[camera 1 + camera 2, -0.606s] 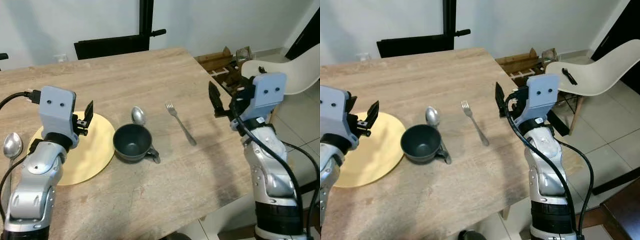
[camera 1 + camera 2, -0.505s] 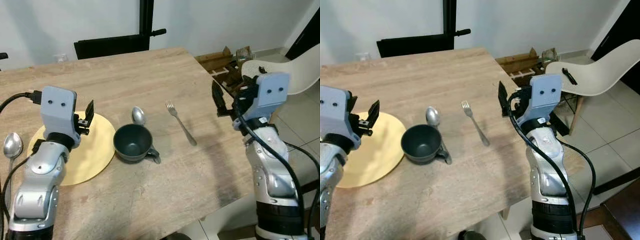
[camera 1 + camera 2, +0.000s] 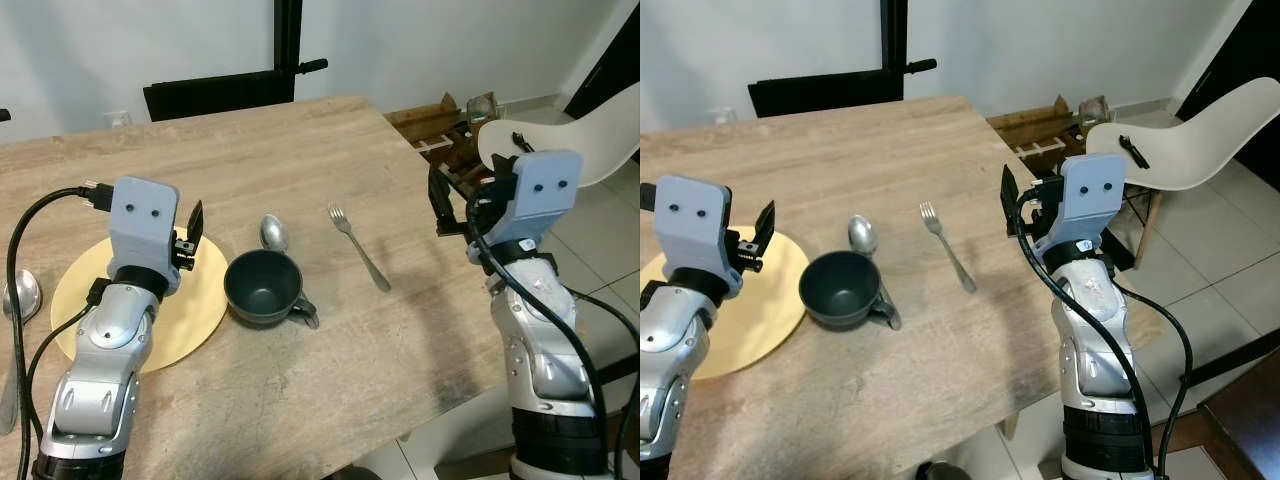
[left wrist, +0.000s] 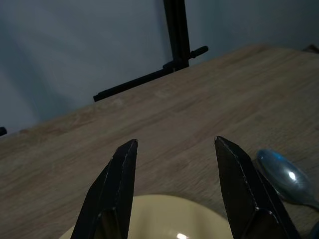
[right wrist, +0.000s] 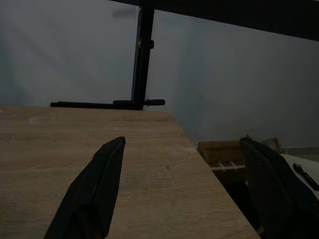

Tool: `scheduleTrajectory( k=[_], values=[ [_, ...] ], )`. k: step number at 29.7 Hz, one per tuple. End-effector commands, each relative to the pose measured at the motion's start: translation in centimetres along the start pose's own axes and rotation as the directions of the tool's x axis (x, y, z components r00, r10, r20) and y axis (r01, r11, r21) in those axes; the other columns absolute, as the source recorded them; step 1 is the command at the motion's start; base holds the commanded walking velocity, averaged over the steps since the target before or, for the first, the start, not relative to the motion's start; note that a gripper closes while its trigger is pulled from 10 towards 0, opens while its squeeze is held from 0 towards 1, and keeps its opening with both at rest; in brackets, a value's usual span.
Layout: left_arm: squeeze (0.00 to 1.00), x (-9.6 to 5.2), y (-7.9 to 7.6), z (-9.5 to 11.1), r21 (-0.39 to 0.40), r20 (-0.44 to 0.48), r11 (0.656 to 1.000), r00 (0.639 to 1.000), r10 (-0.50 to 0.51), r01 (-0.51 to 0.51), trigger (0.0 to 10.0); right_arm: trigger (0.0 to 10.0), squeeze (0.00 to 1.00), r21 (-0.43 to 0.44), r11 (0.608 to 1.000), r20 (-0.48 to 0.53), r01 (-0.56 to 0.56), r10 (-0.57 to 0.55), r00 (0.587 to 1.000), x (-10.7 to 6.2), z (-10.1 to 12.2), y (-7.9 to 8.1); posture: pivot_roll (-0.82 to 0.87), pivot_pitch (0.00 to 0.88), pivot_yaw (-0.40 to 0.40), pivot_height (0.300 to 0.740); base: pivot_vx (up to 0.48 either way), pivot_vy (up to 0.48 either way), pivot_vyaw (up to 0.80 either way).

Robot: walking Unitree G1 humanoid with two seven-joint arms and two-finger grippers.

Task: Setting the table

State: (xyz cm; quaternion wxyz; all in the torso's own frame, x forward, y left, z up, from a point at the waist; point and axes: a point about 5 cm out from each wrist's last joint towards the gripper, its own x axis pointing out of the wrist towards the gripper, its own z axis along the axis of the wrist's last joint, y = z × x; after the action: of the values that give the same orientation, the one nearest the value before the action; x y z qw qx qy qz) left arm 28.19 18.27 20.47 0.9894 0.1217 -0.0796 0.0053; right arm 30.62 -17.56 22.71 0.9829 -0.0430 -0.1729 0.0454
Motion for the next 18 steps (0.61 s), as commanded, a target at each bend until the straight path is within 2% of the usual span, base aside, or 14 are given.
scheduleTrajectory(
  k=[1, 11, 18],
  values=[
    [0.15, 0.08, -0.41, -0.28, 0.006, -0.007, 1.0, 1.0, -0.003, 0.003, 10.0, 10.0, 0.0, -0.002, 1.0, -0.014, 0.008, -0.008, 1.0, -0.19, -0.4, -0.11, -0.1, 0.005, -0.019, 0.74, 0.0, 0.0, 0.0],
    [0.14, -0.17, -0.92, -0.54, -0.014, -0.006, 1.0, 1.0, 0.015, -0.015, 10.0, 10.0, 0.0, -0.008, 1.0, -0.02, 0.006, -0.006, 1.0, -0.09, -0.55, -0.29, -0.09, 0.004, -0.033, 0.74, 0.0, 0.0, 0.0],
    [0.14, 0.2, -1.23, -0.42, -0.018, 0.005, 1.0, 1.0, 0.005, -0.005, 10.0, 10.0, 0.0, -0.007, 1.0, -0.022, 0.016, -0.016, 1.0, -0.18, -0.59, -0.4, -0.1, 0.0, -0.032, 0.74, 0.0, 0.0, 0.0]
  ],
)
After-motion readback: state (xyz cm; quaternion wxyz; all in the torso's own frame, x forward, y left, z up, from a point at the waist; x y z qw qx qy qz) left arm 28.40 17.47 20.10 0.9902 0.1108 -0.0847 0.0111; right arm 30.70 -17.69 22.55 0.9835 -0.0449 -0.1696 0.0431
